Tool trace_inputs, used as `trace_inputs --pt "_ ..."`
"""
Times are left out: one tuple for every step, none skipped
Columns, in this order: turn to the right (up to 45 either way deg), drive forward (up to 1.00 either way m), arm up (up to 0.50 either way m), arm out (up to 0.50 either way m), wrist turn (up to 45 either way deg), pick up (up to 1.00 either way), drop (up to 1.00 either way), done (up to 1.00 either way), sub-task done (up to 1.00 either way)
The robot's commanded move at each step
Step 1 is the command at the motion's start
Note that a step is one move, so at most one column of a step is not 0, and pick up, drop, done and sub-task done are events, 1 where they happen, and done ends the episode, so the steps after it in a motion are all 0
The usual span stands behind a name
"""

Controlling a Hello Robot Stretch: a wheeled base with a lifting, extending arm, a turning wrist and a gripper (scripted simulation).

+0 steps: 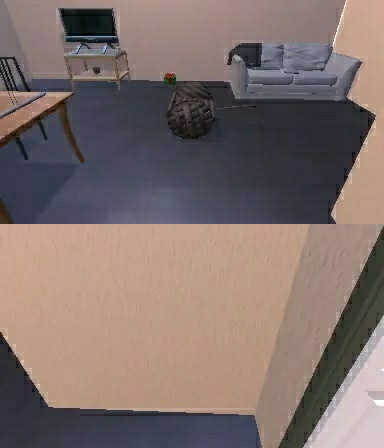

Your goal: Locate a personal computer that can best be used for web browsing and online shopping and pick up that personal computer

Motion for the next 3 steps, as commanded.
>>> trace_inputs --pt "-45.0 0.0 0.0 0.0 0.0 0.0 0.0 0.0 0.0" --pt "-39.0 0.0 0.0 0.0 0.0 0.0 0.0 0.0 0.0" --pt "0.0 1.0 0.0 0.0 0.0 0.0 0.0 0.0 0.0"
